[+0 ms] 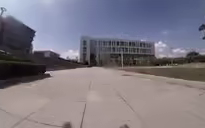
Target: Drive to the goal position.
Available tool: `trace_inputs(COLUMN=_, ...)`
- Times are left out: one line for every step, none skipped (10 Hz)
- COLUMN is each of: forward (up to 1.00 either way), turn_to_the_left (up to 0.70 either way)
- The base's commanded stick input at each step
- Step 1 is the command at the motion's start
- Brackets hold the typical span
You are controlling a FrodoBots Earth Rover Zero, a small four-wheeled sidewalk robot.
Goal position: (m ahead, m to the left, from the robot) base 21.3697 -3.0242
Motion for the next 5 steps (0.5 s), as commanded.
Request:
trace_inputs(forward=1.00, turn_to_the_left=-0.21)
trace_inputs(forward=1.00, turn_to_the_left=-0.20)
trace_inputs(forward=1.00, turn_to_the_left=-0.18)
trace_inputs(forward=1.00, turn_to_the_left=0.00)
trace_inputs(forward=1.00, turn_to_the_left=0.00)
